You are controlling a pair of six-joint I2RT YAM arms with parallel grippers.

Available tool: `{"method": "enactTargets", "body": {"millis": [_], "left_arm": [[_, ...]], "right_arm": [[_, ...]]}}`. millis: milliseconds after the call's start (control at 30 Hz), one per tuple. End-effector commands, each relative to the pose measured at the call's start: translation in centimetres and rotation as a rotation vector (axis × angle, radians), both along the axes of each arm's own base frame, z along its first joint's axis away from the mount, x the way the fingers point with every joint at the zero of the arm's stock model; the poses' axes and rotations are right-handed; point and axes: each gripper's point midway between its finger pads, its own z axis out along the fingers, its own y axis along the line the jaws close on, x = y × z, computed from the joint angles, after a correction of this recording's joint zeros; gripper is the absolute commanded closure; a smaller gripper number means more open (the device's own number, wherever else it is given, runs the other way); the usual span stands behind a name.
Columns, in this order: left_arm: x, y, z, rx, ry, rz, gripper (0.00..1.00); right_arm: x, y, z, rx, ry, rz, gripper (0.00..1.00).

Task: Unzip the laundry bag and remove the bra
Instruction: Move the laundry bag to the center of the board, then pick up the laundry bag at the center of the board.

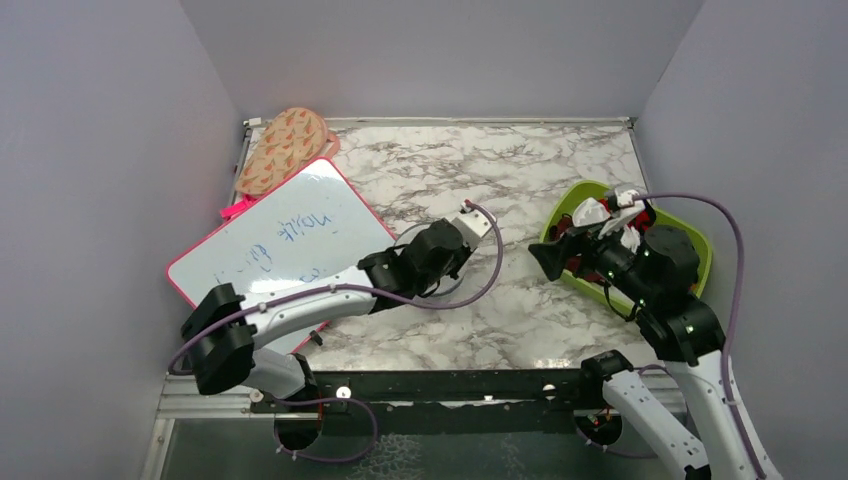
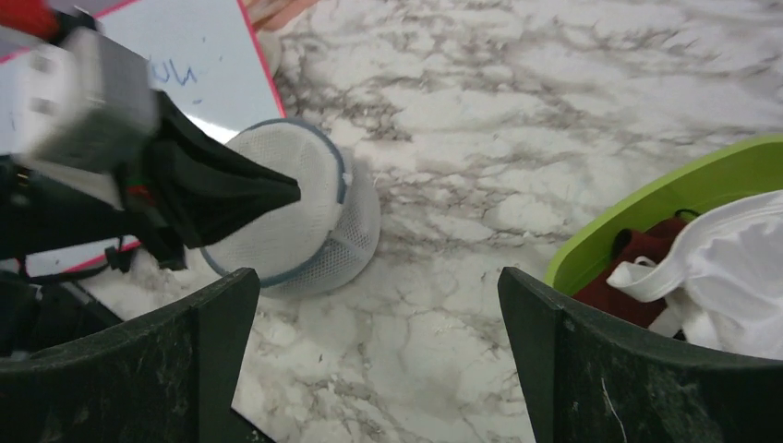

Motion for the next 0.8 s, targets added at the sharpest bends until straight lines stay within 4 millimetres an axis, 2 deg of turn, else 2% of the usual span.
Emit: {"method": "enactTargets", "body": {"millis": [0,67,167,233,300,367,467,600,633,767], "left_arm": [[-1.9,-2.2,5.2,-0.158,-0.171,-0.218,1.00],[-2.1,-2.0,5.9,-0.172,-0.187,-0.233,1.00],[-2.3,-1.4,6.4,-0.171,-0.196,-0.231,1.00],[-2.3,-1.2,5.9,-0.163,-0.189,-0.221,1.00],[-2.1,-1.2,4.8,-0.117,-0.155,-0.177,0.98],[-1.7,-1.5,3.6,-0.081,-0.107,-0.105,0.71],[-1.3,-1.9,1.6,-0.033,-0.054,-0.035,0.42],[-1.1,-2.2,-0.2,0.009,-0.051,0.011,0.26],[-0.7,-2.2,-0.9,0.117,-0.112,0.104,0.01],[-0.8,-1.4,-1.8,0.251,-0.221,0.199,0.01]], "right_arm": [[-0.4,3.7,-1.7,0.031,0.067,0.210,0.00],[0.0,4.8,-2.1,0.055,0.079,0.267,0.03],[0.4,6.2,-3.9,0.056,0.077,0.351,0.10],[1.3,5.8,-4.7,0.064,0.097,0.297,0.11],[2.5,4.5,-5.0,0.057,0.110,0.179,0.11],[3.4,2.7,-4.5,0.059,0.099,0.048,0.11],[3.9,0.4,-3.2,0.062,0.052,-0.096,0.10],[4.0,-1.0,-1.9,0.036,0.023,-0.163,0.10],[3.5,-1.7,-1.3,0.016,0.028,-0.185,0.10],[2.7,-2.3,-0.7,0.037,-0.012,-0.205,0.10]]}}
